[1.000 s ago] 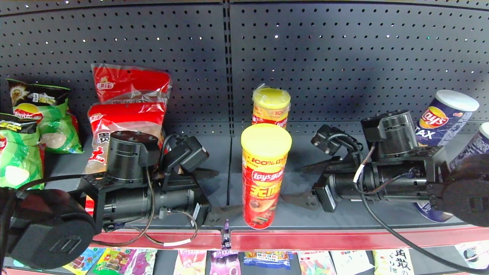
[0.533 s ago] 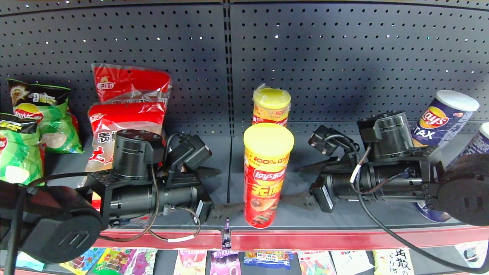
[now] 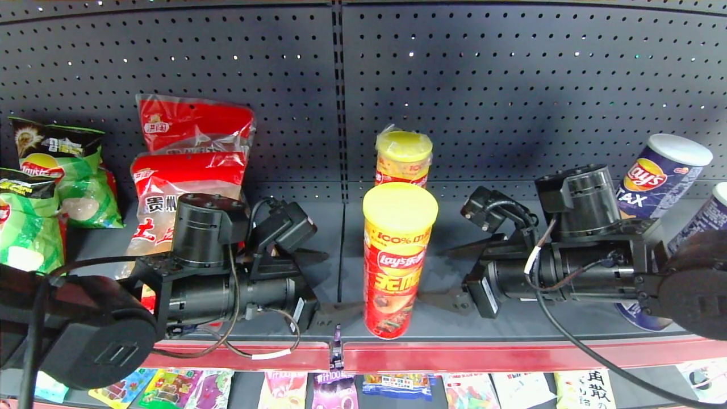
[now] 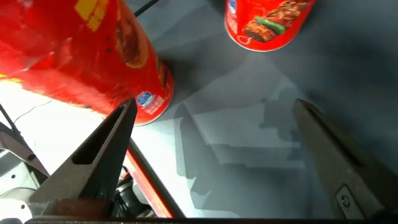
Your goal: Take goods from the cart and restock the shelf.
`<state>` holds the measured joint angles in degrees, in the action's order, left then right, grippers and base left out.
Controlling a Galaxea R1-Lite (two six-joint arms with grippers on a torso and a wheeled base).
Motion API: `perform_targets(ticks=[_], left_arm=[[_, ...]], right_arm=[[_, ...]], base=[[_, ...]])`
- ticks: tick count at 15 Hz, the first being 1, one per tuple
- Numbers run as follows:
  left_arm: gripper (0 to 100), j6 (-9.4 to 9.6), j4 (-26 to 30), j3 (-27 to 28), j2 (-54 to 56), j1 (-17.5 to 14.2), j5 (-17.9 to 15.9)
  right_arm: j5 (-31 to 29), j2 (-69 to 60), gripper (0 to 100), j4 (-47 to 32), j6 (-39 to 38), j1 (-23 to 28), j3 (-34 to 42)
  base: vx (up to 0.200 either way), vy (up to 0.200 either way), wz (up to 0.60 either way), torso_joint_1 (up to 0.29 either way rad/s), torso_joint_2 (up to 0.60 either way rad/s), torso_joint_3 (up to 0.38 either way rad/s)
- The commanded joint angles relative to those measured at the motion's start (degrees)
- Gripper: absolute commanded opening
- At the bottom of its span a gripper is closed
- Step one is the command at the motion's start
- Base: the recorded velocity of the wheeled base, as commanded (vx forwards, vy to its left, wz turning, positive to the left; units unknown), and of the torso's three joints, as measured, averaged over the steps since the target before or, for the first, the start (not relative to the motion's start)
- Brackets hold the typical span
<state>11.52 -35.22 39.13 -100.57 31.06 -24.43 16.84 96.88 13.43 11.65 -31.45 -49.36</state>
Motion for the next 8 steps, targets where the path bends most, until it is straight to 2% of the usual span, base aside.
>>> perform_targets(ticks=[1, 8], left_arm=[[100, -0.01, -0.03, -0.02, -0.15, -0.04, 0.0], [100, -0.09, -0.03, 0.07, -0.33, -0.21, 0.0]], right_arm=[[0.04, -0.73, 100, 0.01, 0.04, -0.45, 0.32], [0.04, -0.99, 100, 0.01, -0.05, -1.51, 0.58]], base=[[0.0, 0.0, 0.0, 0.0, 0.0, 0.0], [0.0, 0.0, 0.0, 0.0, 0.0, 0.0]])
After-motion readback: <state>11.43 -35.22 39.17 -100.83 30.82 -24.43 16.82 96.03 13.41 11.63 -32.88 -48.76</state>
